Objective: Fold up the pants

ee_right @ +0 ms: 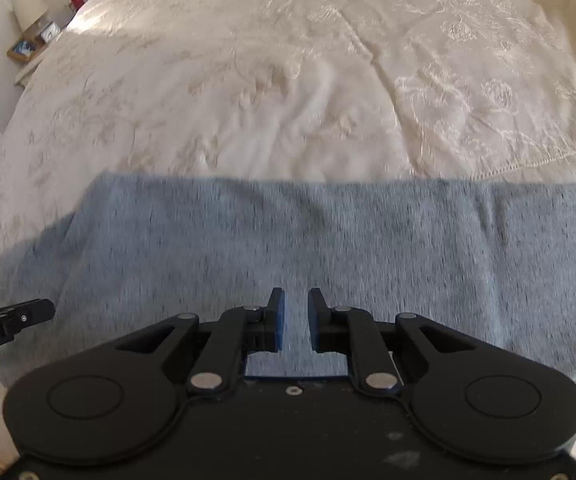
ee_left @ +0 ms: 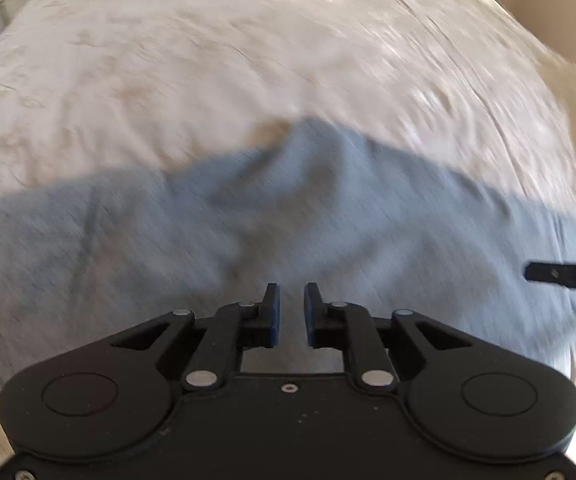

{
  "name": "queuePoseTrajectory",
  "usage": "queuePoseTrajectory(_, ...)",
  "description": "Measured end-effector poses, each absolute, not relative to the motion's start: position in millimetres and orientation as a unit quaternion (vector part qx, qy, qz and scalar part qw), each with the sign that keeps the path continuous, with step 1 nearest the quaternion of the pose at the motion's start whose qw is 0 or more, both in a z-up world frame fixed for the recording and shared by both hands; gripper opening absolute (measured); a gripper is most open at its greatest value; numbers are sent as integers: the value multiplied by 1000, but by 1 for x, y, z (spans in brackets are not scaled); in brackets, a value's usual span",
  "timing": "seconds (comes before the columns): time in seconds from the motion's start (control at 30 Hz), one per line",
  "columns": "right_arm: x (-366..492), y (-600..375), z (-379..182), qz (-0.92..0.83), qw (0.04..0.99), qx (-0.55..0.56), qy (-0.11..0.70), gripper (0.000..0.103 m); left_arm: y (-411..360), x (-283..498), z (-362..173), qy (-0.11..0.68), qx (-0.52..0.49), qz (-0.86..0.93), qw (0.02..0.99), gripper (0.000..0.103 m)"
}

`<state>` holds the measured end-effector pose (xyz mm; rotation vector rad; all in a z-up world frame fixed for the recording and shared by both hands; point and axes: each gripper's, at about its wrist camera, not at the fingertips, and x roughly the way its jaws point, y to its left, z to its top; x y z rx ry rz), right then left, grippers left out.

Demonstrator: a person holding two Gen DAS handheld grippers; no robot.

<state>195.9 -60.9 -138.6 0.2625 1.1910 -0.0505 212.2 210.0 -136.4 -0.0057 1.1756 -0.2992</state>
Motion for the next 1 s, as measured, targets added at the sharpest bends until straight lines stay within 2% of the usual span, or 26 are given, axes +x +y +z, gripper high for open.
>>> queuePoseTrajectory(0.1,165,-55,-163,-11,779,115,616,15,198,185,-168,608,29,-138,781,23)
queuePoseTrajectory(0.17,147,-52,-174,-2,766,112,633,15,197,169,-171,600,44,-136,787,23)
queuePoseTrajectory(0.4,120,-49,-149,27,791,89,605,18,180,161,-132,547,93,-168,815,22)
queuePoseTrajectory(0.67,115,-30,-151,60,802,18,594,20,153,147,-137,547,143,-220,795,22)
queuePoseTrajectory(0.8,119,-46,-144,34,814,79,575,20,142,158,-130,542,114,-221,802,22)
queuePoseTrajectory(1.0,131,-127,-145,-63,819,165,546,20,103,179,-129,517,118,-221,819,22)
